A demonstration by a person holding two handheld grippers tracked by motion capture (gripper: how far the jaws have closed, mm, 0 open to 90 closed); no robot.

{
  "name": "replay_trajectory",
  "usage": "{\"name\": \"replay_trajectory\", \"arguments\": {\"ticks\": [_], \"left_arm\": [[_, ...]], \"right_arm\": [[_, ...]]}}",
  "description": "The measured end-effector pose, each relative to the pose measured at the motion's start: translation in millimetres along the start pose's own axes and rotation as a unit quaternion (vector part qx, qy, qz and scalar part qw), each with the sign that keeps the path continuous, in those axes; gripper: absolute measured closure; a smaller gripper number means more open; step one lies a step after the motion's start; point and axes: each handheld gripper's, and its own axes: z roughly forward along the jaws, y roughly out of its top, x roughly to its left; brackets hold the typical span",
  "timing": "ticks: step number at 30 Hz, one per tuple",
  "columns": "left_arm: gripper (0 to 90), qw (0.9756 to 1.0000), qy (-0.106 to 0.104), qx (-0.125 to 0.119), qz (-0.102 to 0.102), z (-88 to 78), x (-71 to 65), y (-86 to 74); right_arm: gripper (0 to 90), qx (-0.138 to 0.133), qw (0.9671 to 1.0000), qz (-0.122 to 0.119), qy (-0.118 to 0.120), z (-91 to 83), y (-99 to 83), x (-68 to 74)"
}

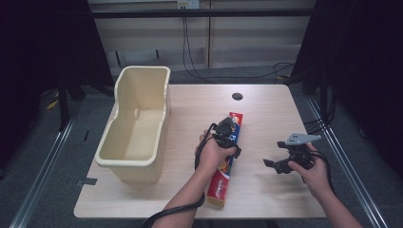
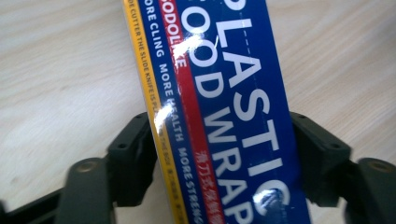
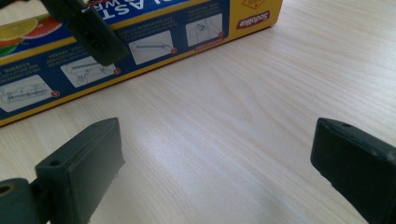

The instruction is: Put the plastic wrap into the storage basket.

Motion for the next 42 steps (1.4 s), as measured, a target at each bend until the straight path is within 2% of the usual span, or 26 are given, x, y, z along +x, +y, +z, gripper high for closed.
{"name": "replay_trajectory", "arguments": {"ticks": [1, 2, 5, 7, 10, 11, 13, 14, 21, 22, 24, 25, 26, 31, 36, 42], "left_arm": [[34.3, 0.9999, 0.009, 0.005, -0.006, -3.2, -0.3, 0.9], [37.5, 0.9997, 0.023, 0.012, 0.000, -6.7, -0.7, 1.4], [40.3, 0.9981, 0.050, 0.022, 0.030, -10.6, 1.9, 0.0], [40.6, 0.9984, 0.045, 0.026, 0.021, -16.0, 5.6, -0.1], [40.6, 0.9991, 0.024, 0.028, 0.021, -30.5, 9.7, 1.7], [40.6, 0.9991, 0.024, 0.028, 0.021, -30.5, 9.7, 1.7], [40.6, 0.9993, 0.020, 0.025, 0.019, -50.0, 11.9, 5.5], [40.7, 0.9993, 0.022, 0.024, 0.019, -55.0, 12.1, 6.6], [40.6, 0.9996, 0.015, 0.017, 0.017, -94.2, 14.7, 12.8], [40.6, 0.9996, 0.015, 0.017, 0.017, -94.2, 14.7, 12.8], [40.6, 0.9998, 0.012, 0.012, 0.013, -109.8, 16.7, 14.5], [40.6, 0.9998, 0.012, 0.012, 0.013, -109.8, 16.7, 14.5], [40.6, 0.9998, 0.011, 0.009, 0.011, -117.6, 17.6, 15.3], [40.6, 0.9999, 0.011, 0.010, 0.008, -137.1, 23.7, 16.0], [40.6, 0.9999, 0.007, 0.010, -0.005, -151.7, 28.5, 16.4], [40.6, 0.9998, 0.012, 0.008, -0.015, -168.7, 32.9, 19.8]], "right_arm": [[2.0, 0.000, 1.0000, 0.000, -0.003, -0.2, 0.1, 0.3], [2.0, 0.000, 1.0000, -0.001, -0.003, -0.2, 0.2, 0.3], [2.0, -0.002, 1.0000, -0.002, -0.001, 0.0, 0.5, 0.6], [2.0, -0.002, 1.0000, -0.002, -0.001, 0.0, 0.6, 0.5], [1.9, 0.000, 1.0000, -0.002, 0.000, 0.6, 0.6, 0.2], [1.9, 0.000, 1.0000, -0.002, 0.002, 0.7, 0.6, 0.0], [1.9, 0.002, 1.0000, -0.001, 0.006, 1.3, 0.6, 0.5], [1.9, 0.003, 1.0000, -0.002, 0.001, 1.8, 0.6, 1.1], [1.7, 0.001, 0.9999, -0.002, 0.014, 2.4, 0.7, 1.5], [1.7, 0.000, 0.9999, -0.001, 0.015, 2.2, 0.8, 1.5], [1.7, -0.005, 0.9998, 0.000, 0.021, 1.8, 0.9, 1.2], [1.7, -0.005, 0.9998, 0.000, 0.021, 1.8, 0.9, 1.2], [1.7, -0.004, 0.9998, 0.001, 0.022, 2.3, 1.0, 1.4], [1.7, -0.001, 0.9998, 0.007, 0.021, 3.2, 1.1, 1.1], [1.7, 0.001, 0.9998, 0.007, 0.016, 2.8, 1.1, 1.0], [1.7, 0.003, 0.9998, 0.005, 0.018, 3.6, 1.3, 1.3]]}}
